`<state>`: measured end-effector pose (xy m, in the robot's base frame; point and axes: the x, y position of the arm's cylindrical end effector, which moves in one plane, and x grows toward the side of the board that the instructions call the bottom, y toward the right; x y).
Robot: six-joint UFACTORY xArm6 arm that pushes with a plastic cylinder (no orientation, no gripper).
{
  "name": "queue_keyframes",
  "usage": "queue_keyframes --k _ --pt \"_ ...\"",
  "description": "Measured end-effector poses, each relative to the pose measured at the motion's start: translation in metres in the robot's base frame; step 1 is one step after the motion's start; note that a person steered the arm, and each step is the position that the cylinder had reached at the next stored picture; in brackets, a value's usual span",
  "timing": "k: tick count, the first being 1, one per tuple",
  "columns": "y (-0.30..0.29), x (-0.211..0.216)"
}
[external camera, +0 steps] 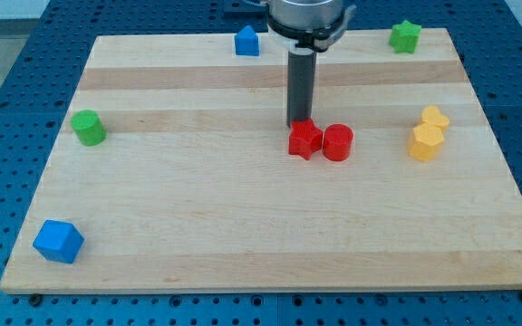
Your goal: Push the red star to the left of the red circle
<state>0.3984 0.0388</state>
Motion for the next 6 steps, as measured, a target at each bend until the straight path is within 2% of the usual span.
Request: queue_keyframes --k 3,6 --pt "0.034 0.001" --pt "0.034 -0.102"
